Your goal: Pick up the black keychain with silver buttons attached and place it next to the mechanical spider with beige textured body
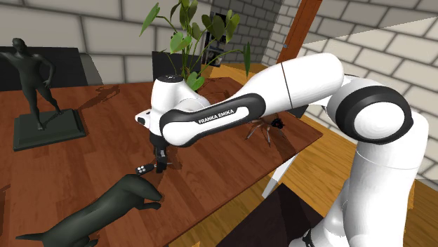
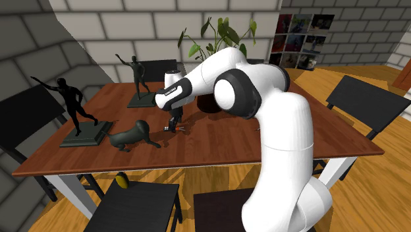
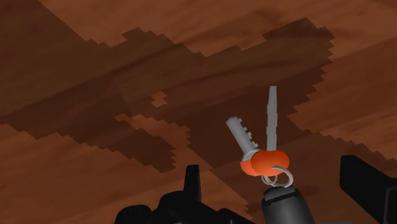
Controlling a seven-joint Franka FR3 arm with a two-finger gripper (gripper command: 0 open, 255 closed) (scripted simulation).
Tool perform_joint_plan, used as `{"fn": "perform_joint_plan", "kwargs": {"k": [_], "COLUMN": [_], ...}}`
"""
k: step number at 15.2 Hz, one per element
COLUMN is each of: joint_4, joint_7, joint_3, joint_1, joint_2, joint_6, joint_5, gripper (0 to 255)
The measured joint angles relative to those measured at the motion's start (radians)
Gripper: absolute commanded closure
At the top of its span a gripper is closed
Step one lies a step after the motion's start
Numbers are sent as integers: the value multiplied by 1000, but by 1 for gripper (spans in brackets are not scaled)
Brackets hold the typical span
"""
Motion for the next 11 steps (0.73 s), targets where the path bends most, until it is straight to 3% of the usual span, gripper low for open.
{"fn": "perform_joint_plan", "kwargs": {"k": [2,3,11], "joint_4": [0,0,1], "joint_7": [0,0,-1], "joint_3": [0,0,1], "joint_1": [0,0,0], "joint_2": [0,0,-1], "joint_6": [0,0,0], "joint_5": [0,0,0], "gripper": [0,255,255]}}
